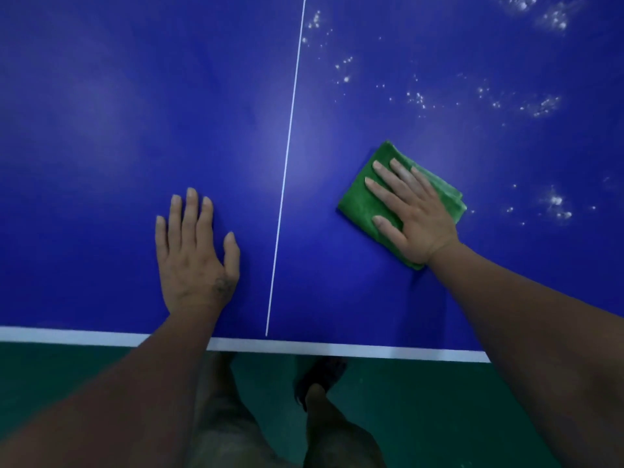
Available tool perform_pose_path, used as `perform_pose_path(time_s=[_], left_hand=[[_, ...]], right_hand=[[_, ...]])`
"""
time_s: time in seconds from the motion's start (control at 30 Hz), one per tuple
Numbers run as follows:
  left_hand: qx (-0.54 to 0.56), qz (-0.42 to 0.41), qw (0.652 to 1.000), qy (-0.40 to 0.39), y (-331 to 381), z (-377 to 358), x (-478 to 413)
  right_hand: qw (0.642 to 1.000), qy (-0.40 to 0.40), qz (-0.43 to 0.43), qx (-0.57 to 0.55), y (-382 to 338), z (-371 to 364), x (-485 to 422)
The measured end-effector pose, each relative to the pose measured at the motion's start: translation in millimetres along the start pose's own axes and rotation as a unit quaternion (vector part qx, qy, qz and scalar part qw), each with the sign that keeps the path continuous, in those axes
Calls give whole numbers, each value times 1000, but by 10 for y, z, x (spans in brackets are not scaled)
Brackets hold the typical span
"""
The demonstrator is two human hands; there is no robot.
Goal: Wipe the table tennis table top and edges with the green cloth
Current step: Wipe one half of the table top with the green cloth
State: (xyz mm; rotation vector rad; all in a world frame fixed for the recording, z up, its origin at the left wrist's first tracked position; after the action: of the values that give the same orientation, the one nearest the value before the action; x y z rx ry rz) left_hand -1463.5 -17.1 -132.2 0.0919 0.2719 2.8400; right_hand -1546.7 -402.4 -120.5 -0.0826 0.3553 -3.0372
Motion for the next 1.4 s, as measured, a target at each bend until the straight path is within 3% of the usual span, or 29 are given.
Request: perform_pose_path(time_s=[0.1,0.2,0.27,0.33,0.4,0.47,0.67,0.9,1.1,1.27,1.4], left_hand=[[3,5,1000,7,49,39,11],[-1,11,1000,16,100,53,80],[8,67,998,21,249,50,128],[26,174,984,27,614,47,241],[38,234,971,33,1079,12,381],[34,227,973,28,1386,-77,518],[-4,226,974,25,1402,-247,543],[-14,223,974,39,1413,-285,530],[-17,210,975,66,1412,-308,542],[-11,212,974,76,1410,-316,535],[-4,217,973,77,1416,-321,547]], right_hand=[[1000,18,-13,15,-13,34,-15],[995,37,-93,21,-261,1,89],[986,43,-162,16,-582,-87,280],[982,52,-180,6,-884,-195,593],[989,49,-140,-11,-1023,-276,957],[997,28,-67,-27,-959,-298,1304],[991,-58,123,-20,-93,-85,1249],[992,-37,122,10,819,130,466],[991,-37,125,28,960,211,288],[998,-12,59,17,573,109,717],[989,-59,132,-17,208,-58,1700]])
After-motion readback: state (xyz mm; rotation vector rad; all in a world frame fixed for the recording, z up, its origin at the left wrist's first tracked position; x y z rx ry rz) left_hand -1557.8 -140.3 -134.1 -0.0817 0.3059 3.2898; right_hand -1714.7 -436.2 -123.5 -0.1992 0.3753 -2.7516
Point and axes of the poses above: each hand's wrist, its own x-axis away from the middle knuckle, its own z-axis out of the back of the hand, y = z × x, the point moved 1 cm from there along -x, towards the middle knuckle
